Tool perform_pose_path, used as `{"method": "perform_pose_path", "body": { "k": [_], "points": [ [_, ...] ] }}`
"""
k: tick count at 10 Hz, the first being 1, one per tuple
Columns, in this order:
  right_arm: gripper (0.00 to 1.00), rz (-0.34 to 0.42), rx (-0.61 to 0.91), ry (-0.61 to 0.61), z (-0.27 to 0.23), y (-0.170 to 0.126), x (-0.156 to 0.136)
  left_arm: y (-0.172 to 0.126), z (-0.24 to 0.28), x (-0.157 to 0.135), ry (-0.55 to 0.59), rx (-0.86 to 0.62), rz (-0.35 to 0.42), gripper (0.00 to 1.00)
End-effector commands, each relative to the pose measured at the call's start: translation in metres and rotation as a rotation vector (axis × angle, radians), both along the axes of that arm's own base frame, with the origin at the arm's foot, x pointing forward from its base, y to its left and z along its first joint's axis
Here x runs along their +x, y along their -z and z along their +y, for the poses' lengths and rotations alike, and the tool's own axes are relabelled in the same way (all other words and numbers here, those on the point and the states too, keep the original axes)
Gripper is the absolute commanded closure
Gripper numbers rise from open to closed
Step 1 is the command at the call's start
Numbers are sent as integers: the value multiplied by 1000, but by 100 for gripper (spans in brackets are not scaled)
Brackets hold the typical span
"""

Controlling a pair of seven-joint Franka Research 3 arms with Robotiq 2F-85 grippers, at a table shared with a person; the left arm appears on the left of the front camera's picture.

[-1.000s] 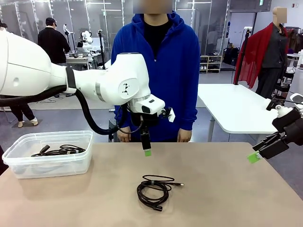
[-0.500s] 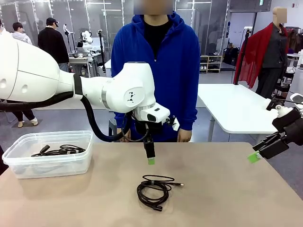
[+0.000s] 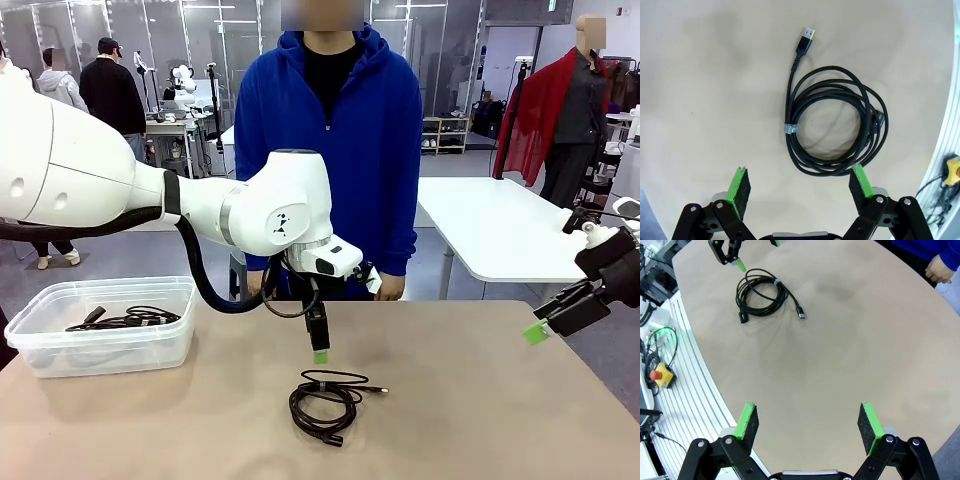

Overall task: Organize and store the cables.
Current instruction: Place the USB Extension Cable into the Organizing box.

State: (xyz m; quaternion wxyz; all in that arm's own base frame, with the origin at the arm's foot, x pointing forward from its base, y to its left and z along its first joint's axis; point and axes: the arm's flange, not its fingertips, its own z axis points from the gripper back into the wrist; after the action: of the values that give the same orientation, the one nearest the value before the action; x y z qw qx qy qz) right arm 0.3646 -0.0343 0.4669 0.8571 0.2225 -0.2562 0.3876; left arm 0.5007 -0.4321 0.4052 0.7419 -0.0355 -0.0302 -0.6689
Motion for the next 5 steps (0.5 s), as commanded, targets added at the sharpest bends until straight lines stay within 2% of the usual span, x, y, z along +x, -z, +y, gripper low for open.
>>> {"method": "perform_pose_path", "body": {
  "k": [1,5],
  "points": [
    [0,1,-2,-1,0,-1,-1,4,-4,1,-12,20,-3,0],
    [0,1,-2,-1,0,-1,-1,19,-11,3,7,20,36,0]
  ]
}}
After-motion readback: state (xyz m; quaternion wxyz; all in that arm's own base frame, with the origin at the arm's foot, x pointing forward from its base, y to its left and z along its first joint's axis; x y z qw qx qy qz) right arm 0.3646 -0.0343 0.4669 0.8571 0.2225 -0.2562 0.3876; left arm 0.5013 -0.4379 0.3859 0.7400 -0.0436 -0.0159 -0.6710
